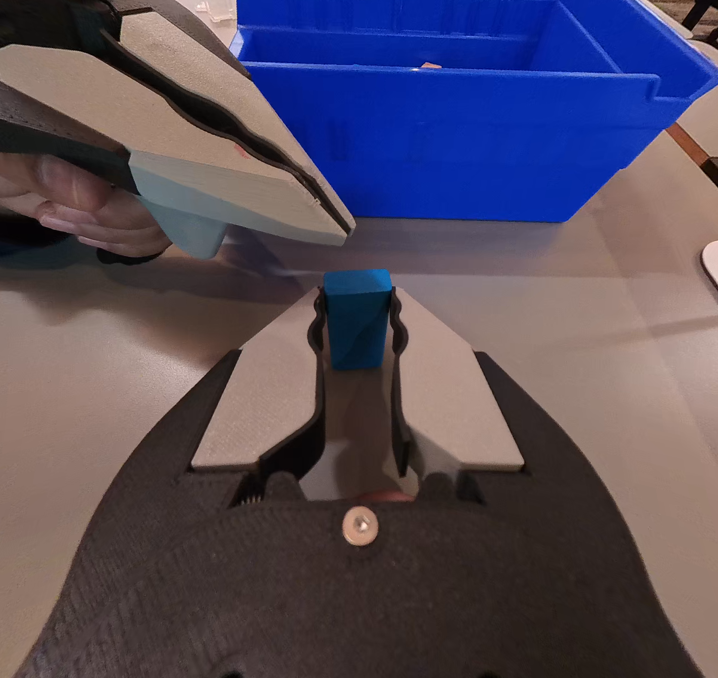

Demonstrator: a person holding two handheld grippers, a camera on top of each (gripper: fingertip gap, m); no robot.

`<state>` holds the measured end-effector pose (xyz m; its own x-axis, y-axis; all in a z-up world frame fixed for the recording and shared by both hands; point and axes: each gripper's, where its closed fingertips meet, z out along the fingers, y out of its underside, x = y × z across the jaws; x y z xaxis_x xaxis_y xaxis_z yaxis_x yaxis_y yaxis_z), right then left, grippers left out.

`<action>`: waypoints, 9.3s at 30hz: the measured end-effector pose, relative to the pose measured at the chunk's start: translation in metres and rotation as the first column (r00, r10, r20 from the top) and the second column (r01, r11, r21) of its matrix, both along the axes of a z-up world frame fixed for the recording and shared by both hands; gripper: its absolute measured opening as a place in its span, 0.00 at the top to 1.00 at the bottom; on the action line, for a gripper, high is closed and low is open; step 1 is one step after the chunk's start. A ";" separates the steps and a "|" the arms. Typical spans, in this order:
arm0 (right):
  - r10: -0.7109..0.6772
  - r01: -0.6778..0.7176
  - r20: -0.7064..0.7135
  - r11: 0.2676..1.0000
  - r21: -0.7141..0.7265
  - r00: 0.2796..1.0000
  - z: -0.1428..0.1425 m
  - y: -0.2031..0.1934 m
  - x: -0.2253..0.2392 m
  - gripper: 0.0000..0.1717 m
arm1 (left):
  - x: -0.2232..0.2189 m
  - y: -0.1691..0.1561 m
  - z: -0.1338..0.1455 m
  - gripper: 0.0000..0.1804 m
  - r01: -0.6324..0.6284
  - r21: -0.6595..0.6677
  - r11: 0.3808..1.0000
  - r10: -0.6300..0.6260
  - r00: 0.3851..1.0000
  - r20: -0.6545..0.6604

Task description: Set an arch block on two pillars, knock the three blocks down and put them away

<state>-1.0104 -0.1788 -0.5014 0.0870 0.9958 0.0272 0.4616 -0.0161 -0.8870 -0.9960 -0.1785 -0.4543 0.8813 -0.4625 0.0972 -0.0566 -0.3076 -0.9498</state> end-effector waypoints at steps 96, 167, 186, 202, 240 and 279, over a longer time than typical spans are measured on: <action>-0.407 0.416 -0.140 0.908 0.043 0.903 0.028 -0.003 0.091 0.69 | -0.224 -0.044 -0.060 0.77 -0.106 -0.846 0.522 -0.617 0.638 -0.461; -0.345 0.357 -0.160 0.933 0.054 0.925 0.039 -0.021 0.077 0.70 | -0.241 -0.011 -0.072 0.91 0.032 -0.661 0.750 -0.637 0.306 -0.708; -0.332 0.344 -0.169 0.937 0.051 0.928 0.043 -0.025 0.075 0.71 | -0.267 0.027 -0.052 1.00 -0.209 -0.462 0.862 -0.464 0.043 -0.885; -0.327 0.338 -0.153 0.940 0.054 0.933 0.038 -0.026 0.074 0.71 | -0.289 -0.032 -0.086 0.84 -0.218 -0.783 0.583 -0.751 0.224 -0.621; -0.292 0.303 -0.151 0.951 0.061 0.944 0.040 -0.034 0.069 0.72 | -0.243 -0.032 -0.073 0.83 0.195 -0.753 0.628 -0.758 0.371 -0.537; -0.008 -0.016 -0.438 0.998 -0.053 0.899 0.114 -0.090 0.090 0.72 | 0.077 -0.097 0.052 0.84 0.779 0.198 0.595 -0.804 0.583 0.121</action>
